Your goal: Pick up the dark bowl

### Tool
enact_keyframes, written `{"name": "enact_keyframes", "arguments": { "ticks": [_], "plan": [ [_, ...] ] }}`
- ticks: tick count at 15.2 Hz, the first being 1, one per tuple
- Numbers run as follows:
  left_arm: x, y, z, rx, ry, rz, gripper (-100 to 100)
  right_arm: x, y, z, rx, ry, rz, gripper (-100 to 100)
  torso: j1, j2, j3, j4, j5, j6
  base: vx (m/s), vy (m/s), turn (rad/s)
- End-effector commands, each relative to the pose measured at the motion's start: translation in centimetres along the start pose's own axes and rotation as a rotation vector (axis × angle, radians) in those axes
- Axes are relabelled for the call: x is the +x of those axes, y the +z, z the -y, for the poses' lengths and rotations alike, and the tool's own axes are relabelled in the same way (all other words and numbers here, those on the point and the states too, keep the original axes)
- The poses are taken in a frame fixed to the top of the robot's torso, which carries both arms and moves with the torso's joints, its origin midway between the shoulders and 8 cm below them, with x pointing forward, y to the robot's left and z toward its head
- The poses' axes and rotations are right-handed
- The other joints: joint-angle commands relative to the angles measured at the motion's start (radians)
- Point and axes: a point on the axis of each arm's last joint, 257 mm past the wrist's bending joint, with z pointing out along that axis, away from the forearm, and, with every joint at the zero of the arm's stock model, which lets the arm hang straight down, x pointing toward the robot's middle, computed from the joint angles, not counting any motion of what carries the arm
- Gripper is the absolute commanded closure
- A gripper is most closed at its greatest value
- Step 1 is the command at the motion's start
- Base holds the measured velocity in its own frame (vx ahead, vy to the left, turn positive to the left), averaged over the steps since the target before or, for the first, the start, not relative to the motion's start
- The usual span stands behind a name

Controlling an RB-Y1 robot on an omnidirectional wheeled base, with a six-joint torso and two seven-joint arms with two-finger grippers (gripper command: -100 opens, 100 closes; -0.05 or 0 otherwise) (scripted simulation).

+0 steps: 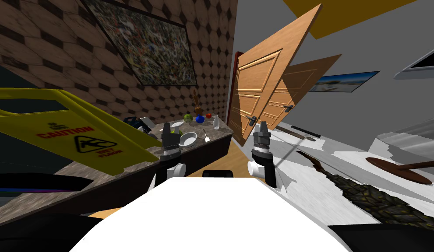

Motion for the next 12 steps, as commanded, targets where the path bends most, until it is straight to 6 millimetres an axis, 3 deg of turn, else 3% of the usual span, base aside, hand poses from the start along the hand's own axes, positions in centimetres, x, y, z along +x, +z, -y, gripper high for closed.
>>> {"name": "enact_keyframes", "arguments": {
  "ticks": [1, 7, 12],
  "plan": [
    [0.4, -0.1, -0.5, -0.014, 0.017, -0.041, -100, 0.0, 0.0, 0.0, 0.0, 0.0, 0.0, 0, 0.0, 0.0, 0.0, 0.0, 0.0, 0.0, -0.001, -0.005, -0.004],
    [0.6, -0.3, -2.6, -0.081, 0.057, -0.123, -100, 0.0, 0.0, 0.0, 0.0, 0.0, 0.0, 0, -0.001, 0.0, 0.0, 0.0, 0.0, 0.0, -0.001, -0.015, -0.006],
    [-0.1, -0.6, -5.7, -0.183, 0.103, -0.185, -100, 0.0, 0.0, 0.0, 0.0, 0.0, 0.0, 0, -0.001, 0.0, 0.0, 0.0, 0.0, 0.0, 0.001, -0.021, -0.008]
  ]
}}
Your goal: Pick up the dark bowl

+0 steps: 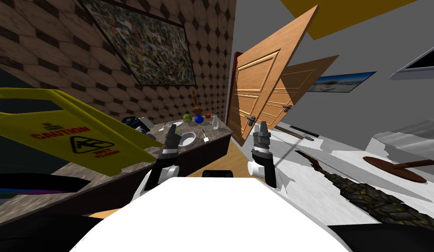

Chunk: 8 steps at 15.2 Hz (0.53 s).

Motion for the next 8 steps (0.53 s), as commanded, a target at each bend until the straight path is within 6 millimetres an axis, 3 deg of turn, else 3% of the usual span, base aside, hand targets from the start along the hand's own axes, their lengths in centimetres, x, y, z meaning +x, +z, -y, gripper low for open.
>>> {"name": "enact_keyframes", "arguments": {
  "ticks": [1, 8],
  "plan": [
    [-0.2, 0.0, -1.3, -0.046, 0.012, -0.017, -100, 0.0, 0.0, 0.0, 0.0, 0.0, 0.0, 0, 0.0, 0.0, 0.0, 0.0, 0.0, 0.0, 0.002, -0.02, -0.009],
    [-1.6, -0.3, -5.4, -0.184, 0.052, -0.059, -100, 0.0, 0.0, 0.0, 0.0, 0.0, 0.0, 0, 0.0, 0.0, 0.0, 0.0, 0.0, 0.0, 0.002, -0.02, -0.007]
  ]
}}
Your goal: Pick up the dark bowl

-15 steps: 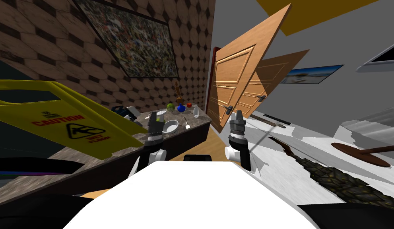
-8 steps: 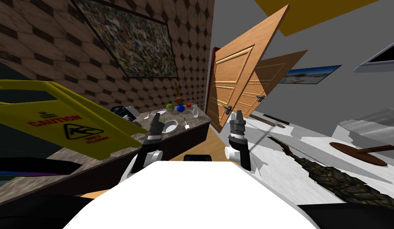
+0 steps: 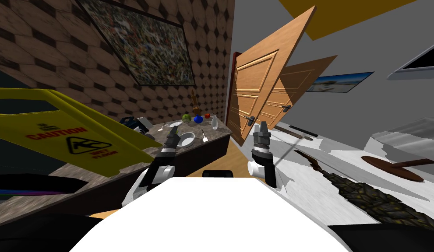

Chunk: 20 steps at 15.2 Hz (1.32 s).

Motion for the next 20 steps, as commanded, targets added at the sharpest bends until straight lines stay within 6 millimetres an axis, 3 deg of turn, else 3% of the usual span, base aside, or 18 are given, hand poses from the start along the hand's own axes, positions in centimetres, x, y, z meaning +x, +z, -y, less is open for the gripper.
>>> {"name": "enact_keyframes", "arguments": {
  "ticks": [1, 20],
  "plan": [
    [-0.3, 0.0, -1.4, -0.05, 0.008, -0.01, -100, 0.0, 0.0, 0.0, 0.0, 0.0, 0.0, 0, 0.0, 0.0, 0.0, 0.0, 0.0, 0.0, 0.004, -0.018, -0.009],
    [-5.1, -1.6, -11.4, -0.43, 0.064, -0.034, -100, 0.0, 0.0, 0.0, 0.0, 0.0, 0.0, 0, 0.0, 0.0, 0.0, 0.0, 0.0, 0.0, 0.005, -0.02, -0.008]
  ]
}}
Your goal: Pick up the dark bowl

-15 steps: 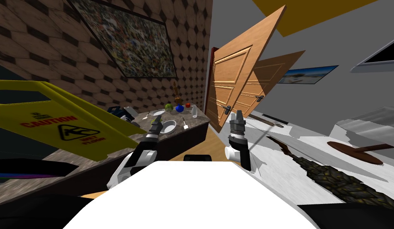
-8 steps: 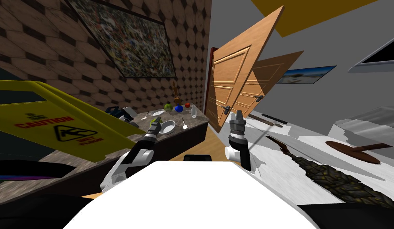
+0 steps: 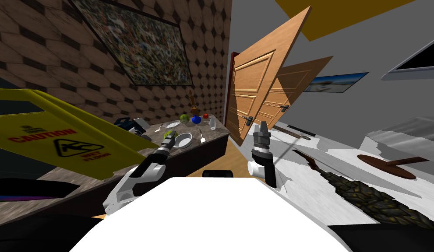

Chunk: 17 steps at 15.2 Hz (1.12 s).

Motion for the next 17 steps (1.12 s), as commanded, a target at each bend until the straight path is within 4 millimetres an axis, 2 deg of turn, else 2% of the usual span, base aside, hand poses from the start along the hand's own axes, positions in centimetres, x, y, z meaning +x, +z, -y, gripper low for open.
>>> {"name": "enact_keyframes", "arguments": {
  "ticks": [1, 2, 4, 5, 8, 9, 11, 12, 15, 16, 17],
  "plan": [
    [-0.3, 0.0, -1.1, -0.043, 0.001, -0.002, -100, 0.0, 0.0, 0.0, 0.0, 0.0, 0.0, 0, 0.0, 0.0, 0.0, 0.0, 0.0, 0.0, 0.009, -0.017, -0.004],
    [-1.3, 0.0, -1.8, -0.071, 0.004, 0.004, -100, 0.0, 0.0, 0.0, 0.0, 0.0, 0.0, 0, 0.0, 0.0, 0.0, 0.0, 0.0, 0.0, 0.01, -0.021, -0.014],
    [-1.2, -0.1, -2.9, -0.113, 0.003, -0.001, -100, 0.0, 0.0, 0.0, 0.0, 0.0, 0.0, 0, 0.0, 0.0, 0.0, 0.0, 0.0, 0.0, 0.01, -0.022, -0.009],
    [-2.3, 0.0, -3.5, -0.138, 0.004, 0.007, -100, 0.0, 0.0, 0.0, 0.0, 0.0, 0.0, 0, 0.0, 0.0, 0.0, 0.0, 0.0, 0.0, 0.008, -0.026, -0.014],
    [-2.2, -0.2, -4.7, -0.185, 0.004, 0.002, -100, 0.0, 0.0, 0.0, 0.0, 0.0, 0.0, 0, 0.0, 0.0, 0.0, 0.0, 0.0, 0.0, 0.009, -0.021, -0.006],
    [-3.3, -0.3, -5.5, -0.217, 0.002, 0.01, -100, 0.0, 0.0, 0.0, 0.0, 0.0, 0.0, 0, 0.0, 0.0, 0.0, 0.0, 0.0, 0.0, 0.012, -0.02, -0.018],
    [-3.1, -0.5, -6.5, -0.257, 0.002, 0.005, -100, 0.0, 0.0, 0.0, 0.0, 0.0, 0.0, 0, 0.0, 0.0, 0.0, 0.0, 0.0, 0.0, 0.011, -0.022, -0.012],
    [-4.3, -0.6, -7.0, -0.28, -0.001, 0.015, -100, 0.0, 0.0, 0.0, 0.0, 0.0, 0.0, 0, 0.0, 0.0, 0.0, 0.0, 0.0, 0.0, 0.012, -0.025, -0.016],
    [-4.1, -0.9, -8.2, -0.329, -0.003, 0.009, -100, 0.0, 0.0, 0.0, 0.0, 0.0, 0.0, 0, 0.0, 0.0, 0.0, 0.0, 0.0, 0.0, 0.012, -0.021, -0.007],
    [-5.2, -1.1, -8.8, -0.356, -0.008, 0.019, -100, 0.0, 0.0, 0.0, 0.0, 0.0, 0.0, 0, 0.0, 0.0, 0.0, 0.0, 0.0, 0.0, 0.015, -0.017, -0.019],
    [-5.1, -1.2, -9.2, -0.373, -0.009, 0.017, -100, 0.0, 0.0, 0.0, 0.0, 0.0, 0.0, 0, 0.0, 0.0, 0.0, 0.0, 0.0, 0.0, 0.018, -0.024, -0.019]
  ]
}}
